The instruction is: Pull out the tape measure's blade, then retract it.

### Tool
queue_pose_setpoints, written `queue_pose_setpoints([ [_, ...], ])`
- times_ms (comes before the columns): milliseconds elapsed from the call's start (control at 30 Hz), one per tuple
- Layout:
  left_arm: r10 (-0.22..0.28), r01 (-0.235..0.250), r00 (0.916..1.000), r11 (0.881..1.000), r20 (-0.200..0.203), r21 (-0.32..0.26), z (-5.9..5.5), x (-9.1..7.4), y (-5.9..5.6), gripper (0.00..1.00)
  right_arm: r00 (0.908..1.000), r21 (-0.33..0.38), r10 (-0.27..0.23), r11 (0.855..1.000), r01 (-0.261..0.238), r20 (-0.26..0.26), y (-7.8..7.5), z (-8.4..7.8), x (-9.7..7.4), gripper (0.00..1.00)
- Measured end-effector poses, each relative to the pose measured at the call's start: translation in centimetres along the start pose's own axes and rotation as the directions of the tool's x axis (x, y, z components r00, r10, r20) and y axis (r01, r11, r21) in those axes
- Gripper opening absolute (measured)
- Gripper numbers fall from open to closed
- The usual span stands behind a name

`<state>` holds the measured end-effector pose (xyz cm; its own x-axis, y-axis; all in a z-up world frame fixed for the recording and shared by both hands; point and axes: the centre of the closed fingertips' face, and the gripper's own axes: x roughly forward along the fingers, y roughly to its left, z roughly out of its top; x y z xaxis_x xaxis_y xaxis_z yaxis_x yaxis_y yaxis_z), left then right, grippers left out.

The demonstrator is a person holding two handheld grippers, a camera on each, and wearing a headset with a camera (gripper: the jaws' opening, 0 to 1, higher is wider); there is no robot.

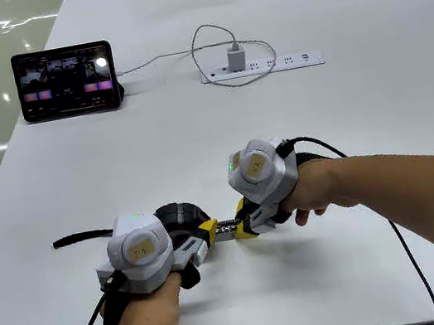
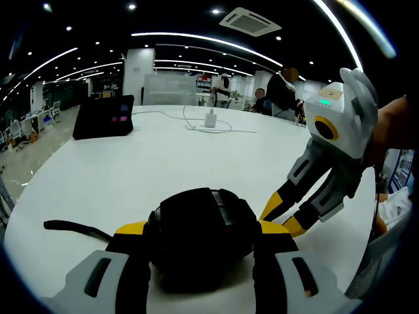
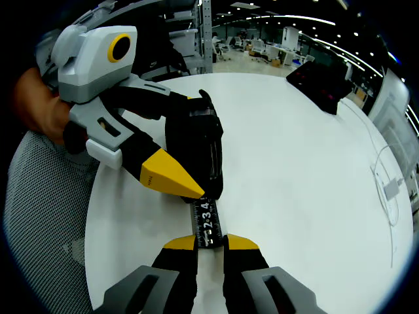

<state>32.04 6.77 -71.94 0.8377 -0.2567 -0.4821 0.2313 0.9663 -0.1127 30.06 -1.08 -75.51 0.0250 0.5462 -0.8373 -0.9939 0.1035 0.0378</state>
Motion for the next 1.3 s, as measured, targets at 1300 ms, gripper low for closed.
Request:
queue_pose_setpoints([
  [1300, -0.004, 0.004, 1.0000, 1.000, 0.003, -0.027, 0.1, 0.0, 0.1, 0.59, 0.9994, 0.005, -0.003, 1.000, 0.003, 0.035, 0.3, 1.8, 1.0, 0.11],
])
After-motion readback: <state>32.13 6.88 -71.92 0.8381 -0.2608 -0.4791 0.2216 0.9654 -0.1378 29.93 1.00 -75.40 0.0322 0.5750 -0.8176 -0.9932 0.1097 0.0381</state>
